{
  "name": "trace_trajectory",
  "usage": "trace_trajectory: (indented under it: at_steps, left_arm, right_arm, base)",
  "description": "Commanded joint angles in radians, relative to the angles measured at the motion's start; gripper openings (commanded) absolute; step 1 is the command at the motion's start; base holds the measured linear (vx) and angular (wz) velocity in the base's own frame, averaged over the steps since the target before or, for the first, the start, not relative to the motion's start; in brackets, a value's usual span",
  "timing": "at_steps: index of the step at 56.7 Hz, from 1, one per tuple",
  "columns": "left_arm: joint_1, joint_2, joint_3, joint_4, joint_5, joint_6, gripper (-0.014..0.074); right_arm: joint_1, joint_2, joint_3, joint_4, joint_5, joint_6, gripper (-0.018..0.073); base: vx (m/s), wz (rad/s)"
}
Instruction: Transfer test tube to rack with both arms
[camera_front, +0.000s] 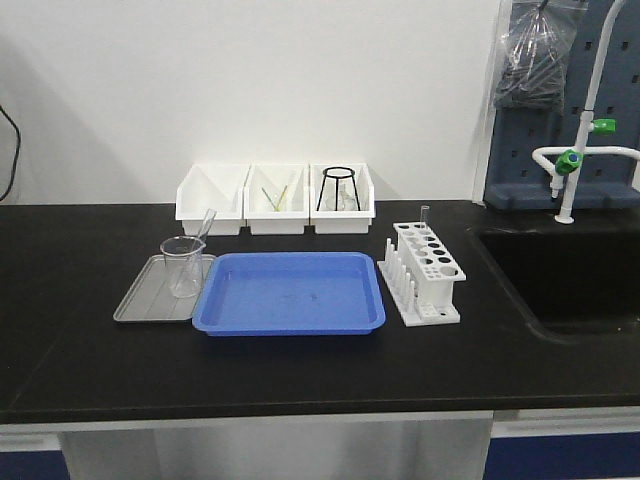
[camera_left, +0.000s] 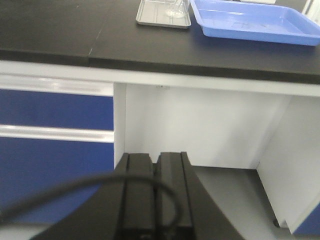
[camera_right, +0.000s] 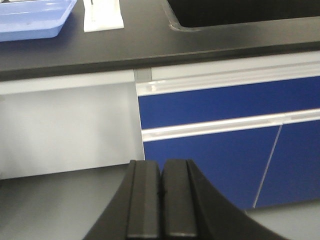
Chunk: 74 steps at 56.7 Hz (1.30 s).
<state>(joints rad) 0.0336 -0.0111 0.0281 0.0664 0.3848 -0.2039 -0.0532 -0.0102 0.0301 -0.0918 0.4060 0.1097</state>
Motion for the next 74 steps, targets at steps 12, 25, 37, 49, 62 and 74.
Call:
trace_trajectory:
  at_steps: [12, 25, 37, 49, 62, 74]
  left_arm:
    - [-0.001, -0.015, -0.029, -0.004, -0.083, -0.002, 0.0014]
    - [-0.001, -0.015, -0.029, -0.004, -0.083, -0.002, 0.0014]
    - [-0.001, -0.015, -0.029, -0.004, -0.083, -0.002, 0.0014]
    - [-0.001, -0.015, -0.029, -0.004, -0.083, -0.002, 0.0014]
    - [-0.001, -0.015, -0.029, -0.004, -0.083, -0.002, 0.0014]
    - [-0.001, -0.015, -0.029, -0.004, -0.083, -0.002, 0.0014]
  right_arm:
    - [-0.004, -0.008, -0.016, -0.012, -0.076, 0.0, -0.0011]
    - [-0.004, -0.008, -0.016, -0.012, -0.076, 0.0, -0.0011]
    - [-0.004, -0.008, -0.016, -0.012, -0.076, 0.0, -0.0011]
    - [-0.004, -0.008, -0.016, -0.012, -0.076, 0.0, -0.0011]
    - [-0.004, -0.008, -0.016, -0.012, -0.076, 0.0, -0.0011]
    - [-0.004, -0.008, -0.016, -0.012, -0.076, 0.0, -0.0011]
  base:
    - [0.35, -0.03]
    - [0.35, -0.03]
    - [0.34, 0.0]
    - [0.31, 0.02]
    - [0.25, 0.0]
    - [0.18, -0.01]
